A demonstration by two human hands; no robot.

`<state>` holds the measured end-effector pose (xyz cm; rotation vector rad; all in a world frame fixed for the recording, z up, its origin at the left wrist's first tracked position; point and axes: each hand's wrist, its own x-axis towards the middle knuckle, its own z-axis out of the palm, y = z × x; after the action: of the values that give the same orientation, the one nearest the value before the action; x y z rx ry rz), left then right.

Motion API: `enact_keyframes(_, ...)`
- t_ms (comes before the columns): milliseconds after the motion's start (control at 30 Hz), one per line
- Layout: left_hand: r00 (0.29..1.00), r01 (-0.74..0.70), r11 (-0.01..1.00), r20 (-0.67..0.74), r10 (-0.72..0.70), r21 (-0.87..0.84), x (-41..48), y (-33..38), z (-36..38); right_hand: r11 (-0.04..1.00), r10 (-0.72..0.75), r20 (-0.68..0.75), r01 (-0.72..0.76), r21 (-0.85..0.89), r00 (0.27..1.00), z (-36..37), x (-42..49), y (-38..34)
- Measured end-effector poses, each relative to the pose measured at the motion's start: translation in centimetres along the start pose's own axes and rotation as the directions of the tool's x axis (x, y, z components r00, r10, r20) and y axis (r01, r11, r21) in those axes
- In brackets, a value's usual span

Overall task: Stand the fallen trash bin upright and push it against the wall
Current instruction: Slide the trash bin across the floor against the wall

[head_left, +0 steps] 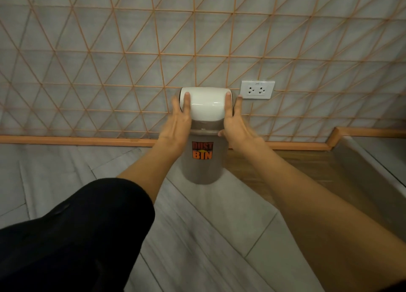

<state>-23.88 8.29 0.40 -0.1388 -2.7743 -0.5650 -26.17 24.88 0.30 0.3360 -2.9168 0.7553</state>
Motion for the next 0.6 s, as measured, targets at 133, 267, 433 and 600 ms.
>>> enact_keyframes(133, 0.998, 0.009, 0.998, 0.063, -0.012, 0.056, 0.2, -0.7, -0.1, 0.999, 0.020, -0.014, -0.021, -0.046, 1.000, 0.2, 0.5, -0.6)
enact_keyframes(267, 0.981, 0.031, 0.990, 0.184, -0.056, 0.138, 0.5, -1.2, -0.5, 0.983, 0.110, 0.020, -0.106, -0.151, 0.994, -0.1, 1.1, -1.1)
enact_keyframes(433, 0.959, 0.096, 0.962, 0.236, -0.158, 0.257, 0.5, -0.3, -0.7, 0.963, 0.198, 0.092, -0.176, -0.204, 0.976, -0.7, 1.9, -1.5)
enact_keyframes(600, 0.954, 0.090, 0.943, 0.243, -0.174, 0.320, 0.4, 0.0, -1.7, 0.960, 0.198, 0.131, -0.165, -0.224, 0.971, -1.2, 1.6, -1.2)
